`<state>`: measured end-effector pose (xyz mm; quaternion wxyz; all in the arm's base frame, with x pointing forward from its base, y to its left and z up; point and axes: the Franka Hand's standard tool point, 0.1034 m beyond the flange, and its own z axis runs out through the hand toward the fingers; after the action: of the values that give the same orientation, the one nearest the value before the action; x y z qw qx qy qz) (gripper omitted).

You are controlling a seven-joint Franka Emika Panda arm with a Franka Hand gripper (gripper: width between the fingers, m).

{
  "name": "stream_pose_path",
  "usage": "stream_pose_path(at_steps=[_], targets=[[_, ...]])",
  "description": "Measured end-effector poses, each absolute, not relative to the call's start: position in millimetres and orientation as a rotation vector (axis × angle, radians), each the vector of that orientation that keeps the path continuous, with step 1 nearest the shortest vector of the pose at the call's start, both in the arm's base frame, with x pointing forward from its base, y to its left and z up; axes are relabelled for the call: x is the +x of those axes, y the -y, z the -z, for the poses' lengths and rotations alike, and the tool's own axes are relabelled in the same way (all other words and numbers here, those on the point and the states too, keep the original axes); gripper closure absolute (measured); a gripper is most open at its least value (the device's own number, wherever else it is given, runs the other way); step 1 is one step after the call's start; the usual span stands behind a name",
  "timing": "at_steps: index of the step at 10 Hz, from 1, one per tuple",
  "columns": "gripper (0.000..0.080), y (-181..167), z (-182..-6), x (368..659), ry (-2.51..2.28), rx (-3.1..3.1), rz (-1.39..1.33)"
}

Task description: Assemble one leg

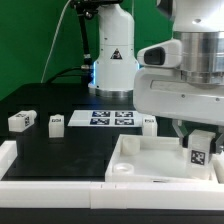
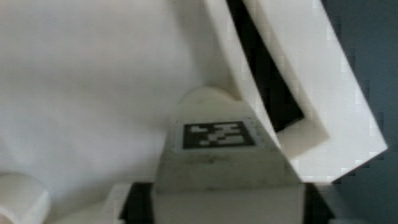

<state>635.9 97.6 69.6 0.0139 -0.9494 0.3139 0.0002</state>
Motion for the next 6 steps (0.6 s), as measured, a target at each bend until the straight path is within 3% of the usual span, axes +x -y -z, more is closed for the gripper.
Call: stream_pose_path(at_steps=[5,6], targets=[[0.0482,-79.4,-70.0,632.0,-1.478,-2.794,-0.006],[0.0307,-79.6,-70.0,632.0,-1.46,-2.804,-0.006]])
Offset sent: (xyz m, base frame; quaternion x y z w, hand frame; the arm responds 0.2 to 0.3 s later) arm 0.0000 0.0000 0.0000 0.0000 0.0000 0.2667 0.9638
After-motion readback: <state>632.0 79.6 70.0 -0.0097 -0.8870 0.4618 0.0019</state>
